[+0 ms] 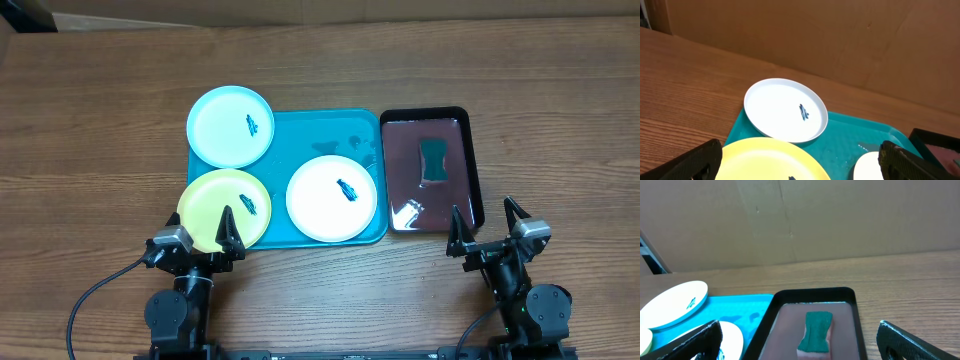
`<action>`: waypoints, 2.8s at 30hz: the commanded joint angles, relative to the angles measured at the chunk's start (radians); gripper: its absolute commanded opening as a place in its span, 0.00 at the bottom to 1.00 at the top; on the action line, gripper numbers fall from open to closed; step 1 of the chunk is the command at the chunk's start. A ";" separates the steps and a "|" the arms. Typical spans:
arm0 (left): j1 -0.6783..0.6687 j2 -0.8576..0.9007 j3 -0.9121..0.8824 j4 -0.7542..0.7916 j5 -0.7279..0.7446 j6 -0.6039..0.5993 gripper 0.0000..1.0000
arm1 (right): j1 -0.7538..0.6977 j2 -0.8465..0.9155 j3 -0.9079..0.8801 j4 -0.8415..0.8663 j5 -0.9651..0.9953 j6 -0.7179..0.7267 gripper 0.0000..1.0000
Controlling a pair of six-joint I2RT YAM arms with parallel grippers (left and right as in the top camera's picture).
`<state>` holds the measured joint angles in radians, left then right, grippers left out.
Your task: Clean dirty plates on tray and stack at the side
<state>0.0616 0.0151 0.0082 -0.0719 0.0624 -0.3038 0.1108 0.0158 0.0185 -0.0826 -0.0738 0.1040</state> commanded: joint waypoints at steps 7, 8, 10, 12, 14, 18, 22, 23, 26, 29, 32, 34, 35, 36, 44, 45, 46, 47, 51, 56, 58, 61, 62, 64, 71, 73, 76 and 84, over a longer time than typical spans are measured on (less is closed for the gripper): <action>0.004 -0.010 -0.003 -0.003 -0.011 0.020 1.00 | -0.008 -0.006 -0.010 0.004 0.005 0.001 1.00; 0.004 -0.010 -0.003 -0.003 -0.011 0.020 1.00 | -0.008 -0.006 -0.010 0.004 0.005 0.001 1.00; 0.004 -0.010 -0.003 -0.003 -0.011 0.020 1.00 | -0.008 -0.006 -0.010 0.004 0.005 0.001 1.00; 0.004 -0.010 -0.003 -0.003 -0.011 0.019 1.00 | -0.008 -0.006 -0.010 0.004 0.005 0.001 1.00; 0.004 -0.010 -0.003 -0.003 -0.011 0.020 1.00 | -0.008 -0.006 -0.010 0.004 0.005 0.001 1.00; 0.004 -0.010 -0.003 -0.003 -0.011 0.019 1.00 | -0.008 -0.006 -0.010 0.004 0.005 0.001 1.00; 0.004 -0.010 -0.003 -0.003 -0.011 0.020 1.00 | -0.008 -0.006 -0.010 0.004 0.005 0.001 1.00; 0.004 -0.010 -0.003 -0.003 -0.011 0.019 1.00 | -0.008 -0.006 -0.010 0.004 0.005 0.001 1.00; 0.004 -0.010 -0.003 -0.003 -0.011 0.020 1.00 | -0.008 -0.006 -0.010 0.004 0.005 0.001 1.00; 0.004 -0.010 -0.003 -0.003 -0.011 0.019 1.00 | -0.007 -0.006 -0.010 0.004 0.005 0.001 1.00; 0.004 -0.010 -0.003 -0.003 -0.011 0.020 1.00 | -0.008 -0.006 -0.010 0.004 0.005 0.001 1.00; 0.004 -0.010 -0.003 -0.003 -0.011 0.020 1.00 | -0.008 -0.006 -0.010 0.004 0.005 0.001 1.00; 0.004 -0.010 -0.003 -0.003 -0.011 0.019 1.00 | -0.008 -0.006 -0.010 0.004 0.005 0.001 1.00; 0.004 -0.010 -0.003 -0.003 -0.011 0.019 1.00 | -0.008 -0.006 -0.010 0.004 0.005 0.001 1.00; 0.004 -0.010 -0.003 -0.003 -0.011 0.020 1.00 | -0.008 -0.006 -0.010 0.004 0.005 0.001 1.00; 0.004 -0.010 -0.003 -0.003 -0.011 0.019 1.00 | -0.008 -0.006 -0.010 0.004 0.005 0.001 1.00; 0.004 -0.010 -0.003 -0.003 -0.011 0.020 1.00 | -0.008 -0.006 -0.010 0.004 0.005 0.001 1.00; 0.004 -0.010 -0.003 -0.003 -0.011 0.020 1.00 | -0.008 -0.006 -0.010 0.004 0.005 0.001 1.00; 0.004 -0.010 -0.003 -0.003 -0.011 0.020 1.00 | -0.008 -0.006 -0.010 0.004 0.005 0.001 1.00; 0.004 -0.010 -0.003 -0.003 -0.011 0.019 1.00 | -0.008 -0.006 -0.010 0.004 0.005 0.001 1.00; 0.004 -0.010 -0.003 -0.003 -0.011 0.019 1.00 | -0.008 -0.006 -0.010 0.004 0.005 0.001 1.00; 0.004 -0.010 -0.003 -0.003 -0.011 0.019 1.00 | -0.008 -0.006 -0.010 0.004 0.005 0.001 1.00; 0.004 -0.010 -0.003 -0.003 -0.011 0.020 1.00 | -0.008 -0.006 -0.010 0.004 0.005 0.001 1.00; 0.004 -0.010 -0.003 -0.003 -0.011 0.020 1.00 | -0.008 -0.006 -0.010 0.004 0.005 0.001 1.00; 0.004 -0.010 -0.003 0.000 0.016 0.000 1.00 | -0.006 -0.006 -0.010 0.009 -0.055 0.002 1.00; 0.004 -0.010 -0.003 0.002 0.016 -0.013 1.00 | -0.006 -0.006 -0.010 0.015 -0.085 0.002 1.00; 0.004 -0.010 -0.003 0.005 0.003 -0.011 1.00 | -0.006 -0.006 -0.010 0.030 -0.085 0.001 1.00; 0.004 -0.010 0.008 0.005 0.034 -0.011 1.00 | -0.006 -0.006 0.011 0.006 -0.164 0.008 1.00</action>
<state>0.0616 0.0151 0.0082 -0.0681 0.0738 -0.3084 0.1108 0.0158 0.0185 -0.0658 -0.1879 0.1047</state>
